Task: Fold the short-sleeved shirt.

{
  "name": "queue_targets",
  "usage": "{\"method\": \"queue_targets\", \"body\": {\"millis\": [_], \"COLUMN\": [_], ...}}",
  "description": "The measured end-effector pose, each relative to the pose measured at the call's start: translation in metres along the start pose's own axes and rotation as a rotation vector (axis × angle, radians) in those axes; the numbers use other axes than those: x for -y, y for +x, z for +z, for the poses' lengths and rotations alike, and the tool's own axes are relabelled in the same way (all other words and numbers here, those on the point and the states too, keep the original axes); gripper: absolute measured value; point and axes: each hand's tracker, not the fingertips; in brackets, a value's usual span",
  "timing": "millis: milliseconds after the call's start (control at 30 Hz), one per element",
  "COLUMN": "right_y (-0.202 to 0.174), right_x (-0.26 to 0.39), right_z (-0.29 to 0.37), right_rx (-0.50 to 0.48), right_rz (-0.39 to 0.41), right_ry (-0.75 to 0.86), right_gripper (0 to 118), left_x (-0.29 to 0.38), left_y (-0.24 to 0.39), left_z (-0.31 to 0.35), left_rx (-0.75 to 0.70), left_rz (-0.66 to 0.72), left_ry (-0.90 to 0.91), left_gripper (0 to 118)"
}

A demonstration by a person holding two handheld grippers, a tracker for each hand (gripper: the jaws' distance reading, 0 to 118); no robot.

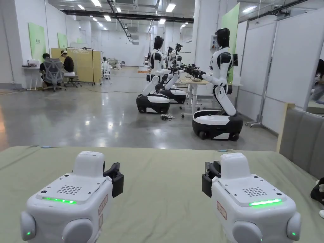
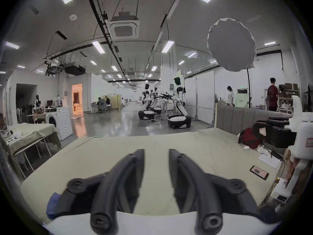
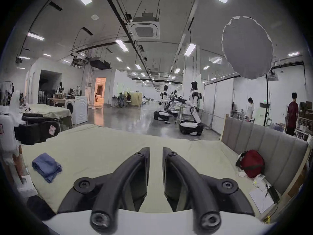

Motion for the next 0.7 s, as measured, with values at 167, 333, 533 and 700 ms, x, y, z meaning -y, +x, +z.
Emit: {"method": "queue_targets", "body": {"millis": [167,333,533,700], "right_y": [-0.003,-0.006,-0.009,-0.011], "right_x": [0.002,0.006,0.007,0.0], "right_z": [-0.002,-0.005,-0.023,-0.02], "right_rx": [-0.02,-0.06,-0.068,0.056], "right_rz": [-0.018,-0.023,-0.089,-0.13], "right_ry": [-0.028,-0.037,-0.076,-0.107], "right_gripper": [78,81,81,81], "left_x": [0.001,-0.001,-0.002,-0.003], "left_y": [-0.001,0.004,0.005,0.0], "left_z": [0.002,0.007,0.009,0.01], "left_rx": [0.009,0.044,0.039,0.039], "left_rz": [-0.004,0.005,0.016,0.042], "left_ry": [0.006,0.046,0.022,0.023], "left_gripper": [86,118,118,118]}}
